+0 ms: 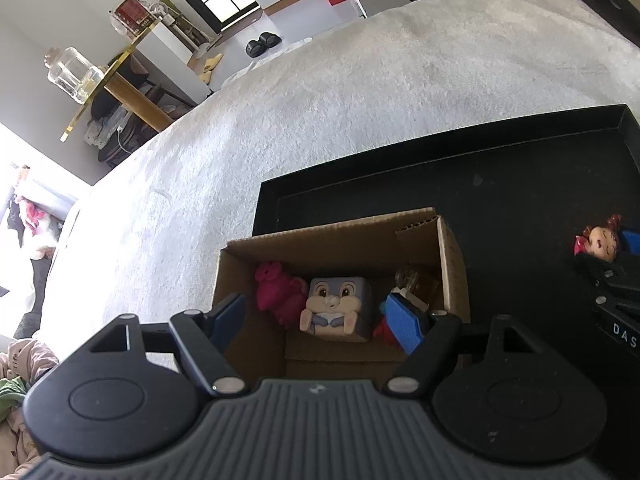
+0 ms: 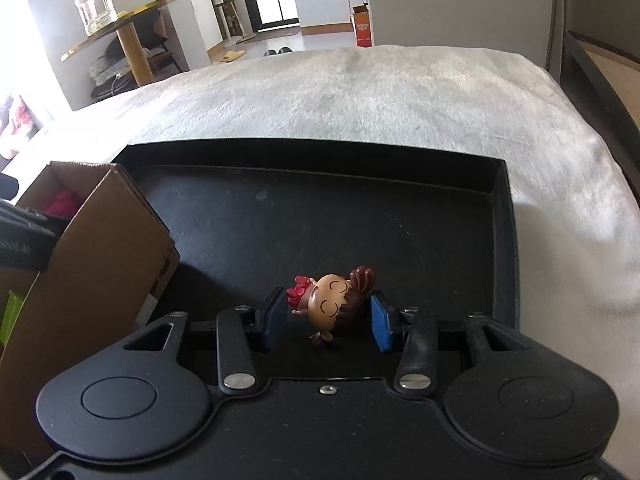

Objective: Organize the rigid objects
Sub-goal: 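Close the right tool on the red-haired doll, then lift the doll with the right tool and carry it over the box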

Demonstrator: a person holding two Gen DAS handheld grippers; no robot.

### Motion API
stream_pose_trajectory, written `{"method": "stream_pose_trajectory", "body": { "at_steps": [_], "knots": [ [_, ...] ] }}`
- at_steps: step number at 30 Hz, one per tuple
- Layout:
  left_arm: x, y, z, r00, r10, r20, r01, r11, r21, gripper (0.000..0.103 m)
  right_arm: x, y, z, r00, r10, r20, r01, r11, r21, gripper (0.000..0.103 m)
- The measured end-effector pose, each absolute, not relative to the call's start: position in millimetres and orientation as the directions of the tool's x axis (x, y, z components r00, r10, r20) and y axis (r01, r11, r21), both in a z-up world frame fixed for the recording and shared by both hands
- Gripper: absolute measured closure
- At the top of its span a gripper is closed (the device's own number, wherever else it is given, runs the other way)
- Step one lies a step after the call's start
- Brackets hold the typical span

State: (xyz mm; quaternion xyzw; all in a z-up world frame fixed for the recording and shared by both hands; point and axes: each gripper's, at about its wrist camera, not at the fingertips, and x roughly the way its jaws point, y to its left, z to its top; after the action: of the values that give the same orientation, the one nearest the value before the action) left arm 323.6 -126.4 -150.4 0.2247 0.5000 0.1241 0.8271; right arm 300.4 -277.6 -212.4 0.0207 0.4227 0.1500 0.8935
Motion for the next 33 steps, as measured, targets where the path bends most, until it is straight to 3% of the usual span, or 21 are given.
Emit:
{"method": "stream_pose_trajectory", "body": {
  "at_steps": [5, 6, 8, 12, 15, 16, 17, 22, 33],
  "knots": [
    [318.9, -128.0, -149.2, 0.467, 0.427, -0.774, 0.026, 0.869, 0.494, 0.027, 297.2, -277.5, -211.2, 0.592, 0.252, -0.765, -0.247, 0.961, 0.126, 0.055],
    [318.0, -128.0, -148.9, 0.468, 0.426, -0.774, 0.028, 0.868, 0.495, 0.027, 297.0, -277.3, -210.8, 0.592, 0.249, -0.766, -0.244, 0.962, 0.124, 0.052],
    [317.0, -128.8, -148.5, 0.469, 0.429, -0.772, 0.029, 0.866, 0.499, 0.027, 295.5, -276.1, -209.8, 0.605, 0.249, -0.756, -0.241, 0.962, 0.125, 0.036],
    [316.4, -128.5, -147.4, 0.464, 0.434, -0.772, 0.023, 0.865, 0.500, 0.027, 299.0, -268.3, -210.0, 0.625, 0.250, -0.740, -0.247, 0.962, 0.116, 0.026],
    [315.4, -128.7, -144.3, 0.471, 0.437, -0.766, 0.018, 0.864, 0.504, 0.027, 299.6, -257.6, -215.2, 0.625, 0.226, -0.747, -0.271, 0.960, 0.063, 0.027],
    [314.5, -128.6, -143.1, 0.475, 0.440, -0.762, 0.018, 0.861, 0.508, 0.027, 298.5, -255.2, -216.9, 0.622, 0.221, -0.751, -0.281, 0.959, 0.049, 0.038],
    [314.1, -129.1, -142.1, 0.479, 0.442, -0.759, 0.017, 0.859, 0.512, 0.027, 297.5, -254.3, -217.6, 0.616, 0.219, -0.756, -0.285, 0.957, 0.045, 0.059],
    [308.7, -127.0, -138.3, 0.478, 0.432, -0.765, 0.006, 0.869, 0.494, 0.027, 285.8, -247.2, -205.4, 0.626, 0.201, -0.754, -0.333, 0.943, -0.024, 0.059],
    [283.3, -104.5, -116.8, 0.489, 0.391, -0.779, -0.033, 0.901, 0.432, 0.027, 262.1, -244.1, -169.6, 0.622, 0.230, -0.749, -0.316, 0.948, 0.028, 0.058]
  ]
}}
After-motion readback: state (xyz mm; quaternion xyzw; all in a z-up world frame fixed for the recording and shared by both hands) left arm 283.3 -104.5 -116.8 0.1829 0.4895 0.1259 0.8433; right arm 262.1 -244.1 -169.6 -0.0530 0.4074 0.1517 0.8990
